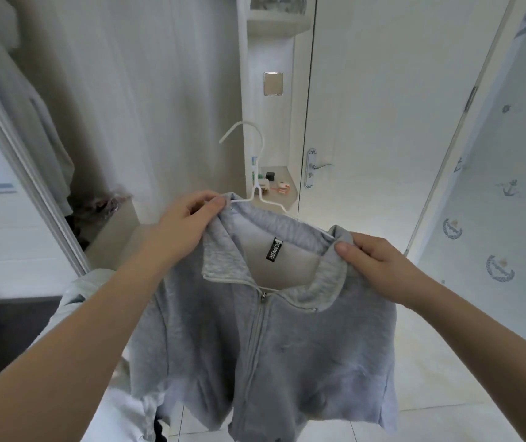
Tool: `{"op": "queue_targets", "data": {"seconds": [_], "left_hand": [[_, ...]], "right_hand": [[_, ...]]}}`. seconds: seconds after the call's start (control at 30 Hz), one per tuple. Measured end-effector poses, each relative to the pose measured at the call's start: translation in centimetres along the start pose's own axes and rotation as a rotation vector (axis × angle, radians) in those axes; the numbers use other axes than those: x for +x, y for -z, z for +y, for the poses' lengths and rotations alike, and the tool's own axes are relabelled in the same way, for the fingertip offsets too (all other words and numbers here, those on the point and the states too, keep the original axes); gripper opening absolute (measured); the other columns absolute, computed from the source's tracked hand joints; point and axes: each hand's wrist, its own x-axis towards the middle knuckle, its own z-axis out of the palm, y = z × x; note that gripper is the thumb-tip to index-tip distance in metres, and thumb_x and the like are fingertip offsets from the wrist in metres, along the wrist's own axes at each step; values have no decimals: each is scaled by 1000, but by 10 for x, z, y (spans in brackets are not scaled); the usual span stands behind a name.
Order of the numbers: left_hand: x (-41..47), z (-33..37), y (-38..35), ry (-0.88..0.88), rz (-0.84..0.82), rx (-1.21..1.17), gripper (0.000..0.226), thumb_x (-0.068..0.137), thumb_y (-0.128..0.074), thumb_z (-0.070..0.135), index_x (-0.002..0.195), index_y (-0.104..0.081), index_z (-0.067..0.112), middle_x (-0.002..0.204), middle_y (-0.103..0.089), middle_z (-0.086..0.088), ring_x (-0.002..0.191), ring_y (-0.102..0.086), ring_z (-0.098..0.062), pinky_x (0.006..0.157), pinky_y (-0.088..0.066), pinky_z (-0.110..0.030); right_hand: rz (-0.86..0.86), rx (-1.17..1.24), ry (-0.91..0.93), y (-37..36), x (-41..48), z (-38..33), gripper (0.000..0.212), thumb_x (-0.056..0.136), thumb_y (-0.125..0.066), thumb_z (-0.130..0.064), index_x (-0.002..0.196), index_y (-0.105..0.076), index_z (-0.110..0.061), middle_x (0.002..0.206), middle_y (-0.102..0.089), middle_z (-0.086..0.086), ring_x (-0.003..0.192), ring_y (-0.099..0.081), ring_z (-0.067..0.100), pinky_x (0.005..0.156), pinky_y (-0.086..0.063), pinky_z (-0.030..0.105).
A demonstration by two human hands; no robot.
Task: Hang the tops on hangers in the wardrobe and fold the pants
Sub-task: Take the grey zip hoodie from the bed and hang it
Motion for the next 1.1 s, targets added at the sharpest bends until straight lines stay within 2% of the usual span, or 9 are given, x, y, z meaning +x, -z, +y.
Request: {"op": "queue_targets", "data": {"seconds": [0.17,0.3,0.4,0.53,0.6,0.73,0.93,1.0,1.1], "left_hand": [[28,-1,27,61,35,3,33,104,-51,14,73,-60,18,68,-55,8,65,-47,-1,64,-37,-21],[69,0,59,92,117,-43,21,104,-49,6,97,-66,-4,84,-59,-15,77,-51,-18,72,-39,-29],[101,1,84,38,185,-59,21,103,-46,2,98,-65,10,82,-65,-7,66,-56,-5,66,-46,-21],[150,5,113,-95,253,38,23,103,-48,2,100,-67,15,93,-69,-2,77,-58,7,79,-44,-11],[176,10,130,-121,300,8,20,102,-52,7,105,-69,16,99,-71,-7,75,-57,5,76,-43,-10],[213,31,160,-269,335,-13,17,103,-54,15,103,-70,21,101,-71,8,84,-58,10,79,-40,-5],[248,61,200,-480,359,34,12,101,-56,22,101,-68,23,102,-67,11,99,-61,-3,88,-47,-19],[260,64,215,-533,371,104,8,100,-57,26,97,-65,25,99,-65,12,98,-60,-4,86,-46,-19],[281,60,241,-578,388,178,5,95,-60,36,93,-61,31,96,-62,15,98,-58,-3,79,-40,-11]], "right_hand": [[-135,208,11,6,33,-30,42,90,-52,-61,94,-75,-26,99,-76,-2,91,-72,12,77,-55,24],[-174,391,4,7,75,-62,33,93,-58,-49,104,-77,-24,107,-76,3,97,-73,17,73,-55,20],[-116,584,49,-1,111,-93,25,86,-61,-35,94,-80,-20,97,-77,8,86,-75,19,66,-57,23],[-24,722,101,-12,160,-136,26,81,-65,-32,90,-78,-11,94,-74,13,81,-72,25,65,-59,29],[18,746,112,-14,185,-160,29,87,-63,-30,89,-76,-4,91,-72,16,80,-70,27,65,-58,31],[95,737,156,-17,241,-208,42,100,-56,-25,63,-75,-17,71,-71,7,62,-69,19,51,-53,24],[200,634,238,-34,330,-297,52,102,-55,-28,53,-73,-25,59,-68,-4,54,-66,10,53,-48,23],[242,613,263,-43,357,-326,46,101,-56,-27,58,-73,-20,61,-68,-2,56,-67,11,53,-49,22],[316,597,291,-57,398,-364,20,98,-57,-24,89,-67,-9,84,-66,12,78,-65,23,72,-50,34]]}}
